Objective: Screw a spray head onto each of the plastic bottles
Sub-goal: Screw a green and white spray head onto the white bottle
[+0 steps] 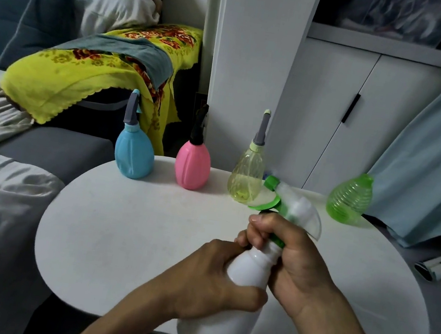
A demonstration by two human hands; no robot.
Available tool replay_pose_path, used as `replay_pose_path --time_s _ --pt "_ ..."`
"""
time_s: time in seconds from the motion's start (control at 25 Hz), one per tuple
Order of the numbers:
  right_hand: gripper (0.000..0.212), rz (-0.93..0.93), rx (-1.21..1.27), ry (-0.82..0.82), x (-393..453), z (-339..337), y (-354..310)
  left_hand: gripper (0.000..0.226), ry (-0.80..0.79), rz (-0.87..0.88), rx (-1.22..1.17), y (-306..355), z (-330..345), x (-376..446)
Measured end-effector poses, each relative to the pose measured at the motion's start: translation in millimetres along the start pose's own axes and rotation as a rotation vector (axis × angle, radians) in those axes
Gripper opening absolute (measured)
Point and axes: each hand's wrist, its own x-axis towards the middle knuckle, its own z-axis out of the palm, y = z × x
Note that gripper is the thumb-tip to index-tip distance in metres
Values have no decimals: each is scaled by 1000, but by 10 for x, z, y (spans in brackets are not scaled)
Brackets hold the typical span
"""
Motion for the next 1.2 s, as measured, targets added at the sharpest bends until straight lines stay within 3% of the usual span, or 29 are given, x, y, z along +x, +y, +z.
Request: replay_pose_path --time_s 0.16,0.28,0.32,0.4,0.48,0.64,1.04,1.12,1.2 --pt "29 -92 -26 85 16 31 2 24 85 64 -42 -28 83 29" --pt "29 -168 -100 115 38 12 8 31 200 134 -14 -47 188 59" --pt "29 -202 -111 126 40 -8 -21 41 190 120 -10 -72 157 74" --pt "28 -244 -42 105 55 -88 -101 63 23 17 -39 -134 20 114" --pt "28 -247 43 78 71 -166 -165 65 -103 -39 -81 -169 -46 117" --pt "32 -279 34 180 90 -171 -177 58 44 10 -54 -152 71 91" --pt "41 -326 -50 316 91 -218 -213 70 126 95 -19 -200 167 155" --pt "33 -369 -112 398 108 -237 -191 84 148 105 91 -239 200 166" --pt "7 -398 -127 314 108 -249 -204 91 213 111 137 -242 235 157"
